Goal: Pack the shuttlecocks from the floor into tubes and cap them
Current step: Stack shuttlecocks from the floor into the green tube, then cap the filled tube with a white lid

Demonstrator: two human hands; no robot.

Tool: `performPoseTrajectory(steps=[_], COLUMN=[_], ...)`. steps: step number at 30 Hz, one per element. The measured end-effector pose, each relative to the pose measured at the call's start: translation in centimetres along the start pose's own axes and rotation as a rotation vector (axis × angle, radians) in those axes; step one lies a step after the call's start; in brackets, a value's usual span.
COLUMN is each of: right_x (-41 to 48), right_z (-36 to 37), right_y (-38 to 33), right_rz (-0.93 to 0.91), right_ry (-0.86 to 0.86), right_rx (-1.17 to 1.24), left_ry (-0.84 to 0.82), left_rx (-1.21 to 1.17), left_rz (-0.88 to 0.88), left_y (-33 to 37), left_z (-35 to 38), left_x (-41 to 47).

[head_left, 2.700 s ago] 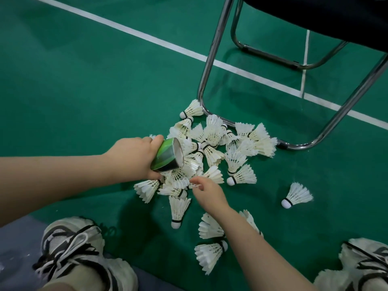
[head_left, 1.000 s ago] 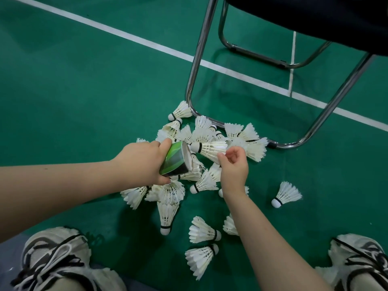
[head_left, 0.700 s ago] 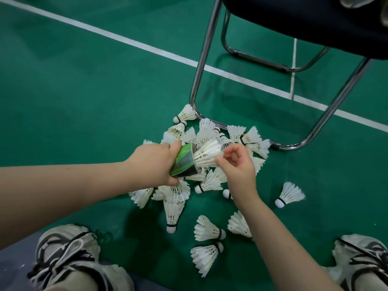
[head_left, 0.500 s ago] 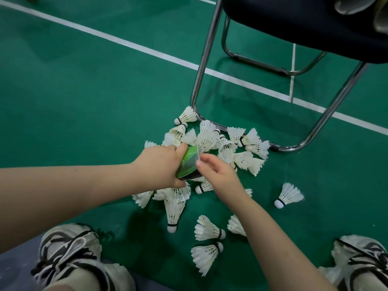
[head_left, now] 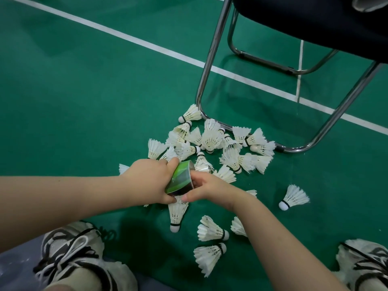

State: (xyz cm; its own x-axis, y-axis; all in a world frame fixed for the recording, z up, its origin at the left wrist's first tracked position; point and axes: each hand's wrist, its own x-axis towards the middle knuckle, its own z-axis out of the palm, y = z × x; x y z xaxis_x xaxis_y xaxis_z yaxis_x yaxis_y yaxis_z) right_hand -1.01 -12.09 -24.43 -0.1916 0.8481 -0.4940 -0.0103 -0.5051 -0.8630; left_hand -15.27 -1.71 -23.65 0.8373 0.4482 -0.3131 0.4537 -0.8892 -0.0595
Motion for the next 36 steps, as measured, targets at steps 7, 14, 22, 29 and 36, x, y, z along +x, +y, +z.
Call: performPoseTrajectory(steps=[7, 14, 22, 29, 36], right_x=[2.3, 2.9, 0.5, -3.0, -7.0], right_z=[1.9, 2.7, 2.0, 0.6, -1.0], right_y=[0.8, 1.2, -1.9, -6.2, -11.2], right_rz=[-0.003, -0.019, -0.234, -0.638, -0.853], right_ry=[0.140, 0.242, 0.636, 1.076, 1.203], right_rx=[-0.154, -0.307, -0.375, -0.482, -0.482], left_ry=[-0.040, -0.051, 0.103, 0.334, 0.481], left_rx=[0.000, -0.005, -0.073, -0.247, -0.400], left_rz=[-0.002, -0.011, -0.037, -0.021, -0.003], left_y=[-1.0, -1.3, -0.4, 0.4, 2.2], left_z=[1.0, 1.5, -2.9, -10.1, -15.8], left_x=[0.0, -0.3, 1.5, 2.0, 2.1])
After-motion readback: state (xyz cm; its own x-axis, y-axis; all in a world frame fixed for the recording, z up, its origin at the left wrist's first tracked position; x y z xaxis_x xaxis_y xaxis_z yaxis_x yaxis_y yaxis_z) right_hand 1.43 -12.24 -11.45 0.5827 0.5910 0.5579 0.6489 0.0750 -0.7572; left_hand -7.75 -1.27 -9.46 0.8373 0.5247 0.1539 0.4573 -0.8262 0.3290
